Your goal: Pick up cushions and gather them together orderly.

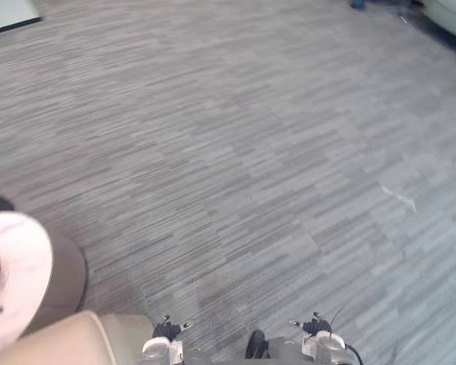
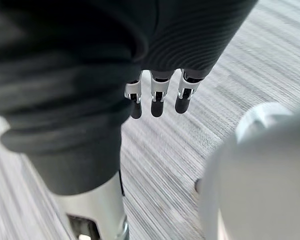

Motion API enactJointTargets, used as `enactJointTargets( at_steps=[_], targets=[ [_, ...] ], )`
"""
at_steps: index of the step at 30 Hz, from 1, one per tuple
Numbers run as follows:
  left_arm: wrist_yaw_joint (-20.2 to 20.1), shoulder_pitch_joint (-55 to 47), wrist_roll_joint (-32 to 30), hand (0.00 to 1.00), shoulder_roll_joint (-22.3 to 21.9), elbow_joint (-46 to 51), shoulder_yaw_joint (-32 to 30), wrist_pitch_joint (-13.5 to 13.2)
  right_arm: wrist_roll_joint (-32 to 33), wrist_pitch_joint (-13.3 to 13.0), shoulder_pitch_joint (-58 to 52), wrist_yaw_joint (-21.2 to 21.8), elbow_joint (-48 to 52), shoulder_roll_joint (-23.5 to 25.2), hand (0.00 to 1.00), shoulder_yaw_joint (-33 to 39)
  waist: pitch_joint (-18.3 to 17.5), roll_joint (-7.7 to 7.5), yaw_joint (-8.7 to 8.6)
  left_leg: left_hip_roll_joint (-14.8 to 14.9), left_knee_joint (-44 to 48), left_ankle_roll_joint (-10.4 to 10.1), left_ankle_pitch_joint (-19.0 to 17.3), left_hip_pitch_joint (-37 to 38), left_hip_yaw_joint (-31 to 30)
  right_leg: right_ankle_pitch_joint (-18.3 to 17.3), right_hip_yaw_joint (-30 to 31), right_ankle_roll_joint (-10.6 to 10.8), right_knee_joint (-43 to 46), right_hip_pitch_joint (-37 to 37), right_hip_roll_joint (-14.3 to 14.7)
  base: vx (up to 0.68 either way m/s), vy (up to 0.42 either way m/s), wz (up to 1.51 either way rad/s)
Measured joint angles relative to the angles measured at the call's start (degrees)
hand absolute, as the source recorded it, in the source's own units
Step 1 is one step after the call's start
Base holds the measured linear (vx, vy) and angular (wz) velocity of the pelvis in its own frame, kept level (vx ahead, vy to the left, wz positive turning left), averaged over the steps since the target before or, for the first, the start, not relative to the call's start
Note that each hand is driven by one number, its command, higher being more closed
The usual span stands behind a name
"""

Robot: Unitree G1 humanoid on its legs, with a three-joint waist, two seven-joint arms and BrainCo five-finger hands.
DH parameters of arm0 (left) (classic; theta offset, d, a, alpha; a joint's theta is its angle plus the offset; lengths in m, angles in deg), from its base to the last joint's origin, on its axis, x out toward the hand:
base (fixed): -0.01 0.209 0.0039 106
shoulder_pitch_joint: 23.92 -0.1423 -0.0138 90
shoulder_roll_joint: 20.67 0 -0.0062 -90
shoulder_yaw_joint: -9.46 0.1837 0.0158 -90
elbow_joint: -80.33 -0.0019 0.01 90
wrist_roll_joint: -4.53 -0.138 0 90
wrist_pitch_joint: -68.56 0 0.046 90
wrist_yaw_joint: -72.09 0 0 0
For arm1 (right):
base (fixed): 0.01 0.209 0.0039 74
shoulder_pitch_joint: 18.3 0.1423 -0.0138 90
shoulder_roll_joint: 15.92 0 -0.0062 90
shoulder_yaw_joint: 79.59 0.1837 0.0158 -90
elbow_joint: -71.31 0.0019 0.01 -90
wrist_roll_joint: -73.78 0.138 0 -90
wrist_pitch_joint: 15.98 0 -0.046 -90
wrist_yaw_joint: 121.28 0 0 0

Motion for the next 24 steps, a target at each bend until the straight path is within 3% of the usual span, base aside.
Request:
enactJointTargets(
  at_steps=[1,2,3,4,5,6,7,8,9,10,11,12,13,15,16,18,19,21,23,24],
  targets=[
    [0.0,0.0,-0.3,0.0,0.0,0.0,0.5,0.0,0.2,0.0,-0.2,0.0,0.0,-0.4,0.0,0.2,-0.3,1.38,0.12,2.5,2.9,-1.1,4.7,-1.8,-0.1,-0.2,0.1,0.1,-0.6,0.6,1.4,0.14,-0.049,-0.76],
    [-0.1,0.0,-0.6,0.0,0.4,0.0,0.1,0.1,0.6,-0.1,-0.1,-0.1,0.1,0.1,0.0,0.6,0.1,0.99,0.62,4.8,15.4,-1.5,3.4,-5.5,-2.0,-1.1,0.7,1.1,-3.3,3.0,1.9,0.16,-0.071,-1.0],
    [-0.1,-0.2,-0.3,0.0,0.0,0.8,-2.7,0.3,1.6,-0.3,-0.5,-0.3,0.7,0.9,0.0,0.7,1.0,1.49,0.69,7.6,30.5,3.2,6.2,-10.8,-5.0,-1.1,1.6,1.0,-5.5,5.8,3.2,0.13,-0.057,-0.92],
    [-0.1,-0.2,-0.3,0.0,-0.1,1.6,-3.2,0.2,1.8,-0.2,-0.6,-0.5,0.6,1.0,0.0,0.8,1.3,1.76,0.8,8.1,34.8,5.4,8.3,-12.5,-6.4,-1.2,1.9,0.9,-5.9,6.8,3.3,0.12,0.092,-1.0],
    [-0.1,-0.3,-0.3,0.0,-0.2,2.6,-2.9,0.0,2.3,-0.2,-0.2,-0.7,0.8,1.4,0.0,0.8,1.9,1.26,2.17,7.0,42.0,5.3,5.2,-16.6,-10.8,-3.1,6.0,-0.8,-6.6,8.8,2.6,0.17,0.227,-1.12],
    [-0.1,0.4,-0.3,0.0,-0.7,3.0,-2.6,0.1,2.8,-0.1,0.6,-1.0,1.0,1.0,0.0,1.1,2.2,1.61,2.24,4.7,41.6,4.6,-1.1,-20.1,-14.1,-5.7,9.4,0.5,-7.2,9.9,2.0,0.22,0.333,-1.27],
    [-0.1,0.6,-0.3,0.0,-1.3,3.2,-2.1,0.1,2.8,-0.1,0.9,-1.1,0.9,0.8,0.0,1.3,2.4,2.08,2.26,3.4,37.9,4.2,-2.9,-22.2,-16.5,-6.0,11.2,0.7,-6.6,9.9,2.0,0.17,0.219,-0.93],
    [-0.2,0.6,0.0,0.0,-1.4,3.5,-1.9,0.0,2.8,-0.1,1.0,-1.1,0.9,1.0,0.0,1.3,2.4,2.04,2.52,2.8,35.5,4.2,-3.5,-22.8,-17.5,-6.2,12.2,1.0,-6.5,9.9,1.9,0.2,0.289,-1.03],
    [-0.2,0.9,0.2,0.0,-1.7,4.9,-1.4,-0.1,2.9,-0.1,1.0,-1.2,1.1,1.4,0.0,1.2,2.8,1.82,3.34,0.4,25.3,3.0,-3.1,-23.7,-20.6,-8.3,15.5,2.5,-5.3,9.6,1.1,0.19,0.316,-1.28],
    [-0.2,0.4,0.6,0.0,-2.7,4.9,-1.6,-0.2,2.9,0.0,1.1,-1.5,1.2,1.5,0.0,1.2,2.6,2.7,3.83,-1.0,17.7,-0.1,0.7,-21.7,-23.5,-10.1,18.9,5.3,-4.1,9.4,1.2,0.24,0.375,-1.28],
    [-0.1,0.4,0.6,0.0,-2.4,4.9,-1.5,-0.1,2.9,0.0,0.9,-1.7,1.3,1.9,0.0,1.1,2.6,2.15,4.01,-1.4,16.7,-0.4,0.3,-20.7,-22.2,-10.2,20.5,5.6,-4.1,9.7,0.6,0.27,0.257,-0.97],
    [0.0,0.3,0.3,0.0,-1.4,4.7,-1.1,-0.1,2.9,0.0,0.6,-1.6,1.2,3.3,0.0,0.8,1.5,0.27,3.65,-2.9,13.1,-0.7,-0.6,-18.5,-19.4,-9.4,22.3,7.0,-3.0,8.9,-0.5,0.33,0.162,-0.69],
    [-0.2,-0.1,0.3,0.0,-0.7,4.6,-0.6,-0.2,2.8,0.1,0.6,-1.7,0.7,3.4,0.0,1.0,0.9,-0.52,3.63,-4.4,11.7,0.2,-1.3,-17.3,-18.8,-9.1,23.5,7.0,-1.1,7.7,0.0,0.35,0.127,-0.6],
    [-0.2,-0.8,0.2,0.0,-0.8,4.7,-0.7,0.0,2.7,0.1,0.6,-1.7,1.5,2.9,0.0,1.3,0.5,-0.58,3.63,-5.8,11.6,2.5,-3.1,-15.6,-17.5,-9.8,24.4,7.1,0.3,7.7,-1.0,0.39,0.154,-0.66],
    [-0.2,-0.9,0.3,0.0,-0.8,4.8,-1.0,0.1,2.6,0.0,-0.8,-1.7,3.3,3.0,0.0,1.3,0.1,-0.94,3.95,-6.1,11.0,3.4,-3.4,-13.4,-15.0,-10.5,26.8,8.5,4.0,6.5,-1.7,0.44,0.178,-0.87],
    [-0.2,-1.8,0.2,0.0,-0.7,5.0,-0.9,0.1,2.5,0.0,-1.6,-1.5,3.6,3.1,0.0,1.0,-0.4,-1.33,4.66,-6.5,10.2,4.5,-3.6,-10.8,-12.7,-11.0,27.3,12.0,10.9,4.1,-2.5,0.4,0.11,-0.82],
    [-0.3,-1.9,0.1,0.0,-0.6,5.1,-0.1,0.3,2.5,0.0,-1.3,-1.2,3.7,3.2,0.0,0.8,-0.6,-1.14,4.55,-6.3,8.5,5.5,-4.2,-6.5,-11.8,-7.6,25.6,19.4,23.4,-0.8,-3.1,0.33,0.061,-0.81],
    [-0.2,-1.9,0.1,0.0,-0.1,5.1,1.1,0.4,1.6,0.0,-1.2,-0.7,4.1,3.4,0.0,0.7,-0.3,-0.88,4.31,-6.1,5.5,6.1,-4.6,-1.5,-12.0,-7.0,21.4,18.7,34.5,-5.8,-3.9,0.42,0.042,-0.78],
    [-0.2,-1.5,-0.1,0.0,0.3,4.7,3.4,0.5,1.3,-0.4,-0.7,-0.4,5.2,2.7,0.0,0.4,0.5,0.31,3.29,-4.4,0.8,6.1,-4.6,6.9,-11.5,-10.8,8.3,7.1,40.1,-12.0,-5.1,0.54,0.002,-0.6],
    [-0.2,-1.2,-0.1,0.0,0.4,4.5,3.5,0.5,1.3,-0.4,-0.6,-0.4,5.1,2.6,0.0,0.3,0.5,0.17,3.18,-4.1,0.9,6.1,-4.6,7.6,-11.4,-11.3,6.6,5.9,39.6,-13.0,-5.1,0.5,-0.062,-0.37]
  ],
)
